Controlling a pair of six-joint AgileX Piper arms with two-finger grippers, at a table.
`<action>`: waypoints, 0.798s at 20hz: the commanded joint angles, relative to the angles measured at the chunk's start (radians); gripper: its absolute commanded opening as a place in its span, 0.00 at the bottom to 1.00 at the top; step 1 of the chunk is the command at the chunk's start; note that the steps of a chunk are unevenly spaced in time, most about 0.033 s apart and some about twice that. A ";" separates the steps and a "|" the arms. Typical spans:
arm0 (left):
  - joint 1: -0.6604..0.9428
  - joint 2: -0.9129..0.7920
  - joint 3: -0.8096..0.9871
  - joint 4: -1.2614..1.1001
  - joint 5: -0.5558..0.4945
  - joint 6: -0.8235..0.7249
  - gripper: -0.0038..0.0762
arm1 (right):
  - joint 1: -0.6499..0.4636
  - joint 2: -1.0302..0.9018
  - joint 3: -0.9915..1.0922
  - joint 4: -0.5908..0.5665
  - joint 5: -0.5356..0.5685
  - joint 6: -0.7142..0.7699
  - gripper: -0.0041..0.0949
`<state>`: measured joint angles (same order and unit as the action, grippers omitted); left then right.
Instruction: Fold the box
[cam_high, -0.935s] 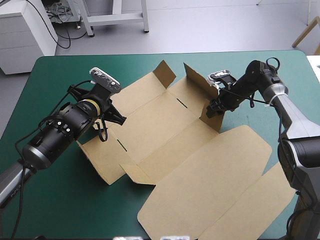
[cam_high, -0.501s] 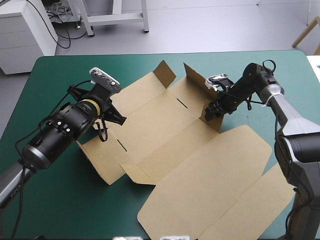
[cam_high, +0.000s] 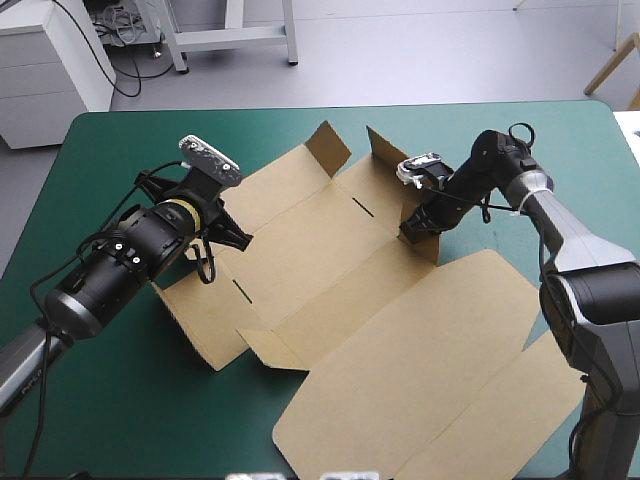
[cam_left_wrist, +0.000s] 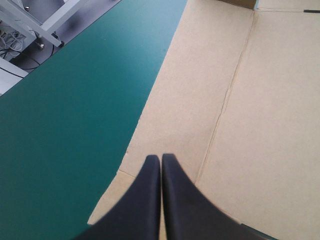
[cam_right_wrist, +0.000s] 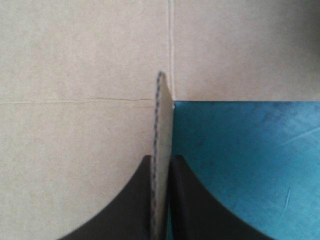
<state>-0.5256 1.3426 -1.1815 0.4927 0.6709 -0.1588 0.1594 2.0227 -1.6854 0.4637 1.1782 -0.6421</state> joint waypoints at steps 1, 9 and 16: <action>-0.003 -0.030 -0.037 0.017 -0.043 -0.009 0.04 | -0.002 -0.050 -0.022 0.029 0.003 -0.011 0.02; -0.003 -0.030 -0.037 0.023 -0.043 -0.009 0.04 | -0.002 -0.050 -0.112 0.010 0.024 -0.162 0.02; -0.003 -0.031 -0.037 0.032 -0.068 -0.009 0.04 | -0.001 -0.050 -0.230 0.008 -0.005 -0.422 0.02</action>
<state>-0.5256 1.3426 -1.1815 0.5017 0.6635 -0.1588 0.1614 2.0238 -1.8623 0.4469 1.1891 -0.9810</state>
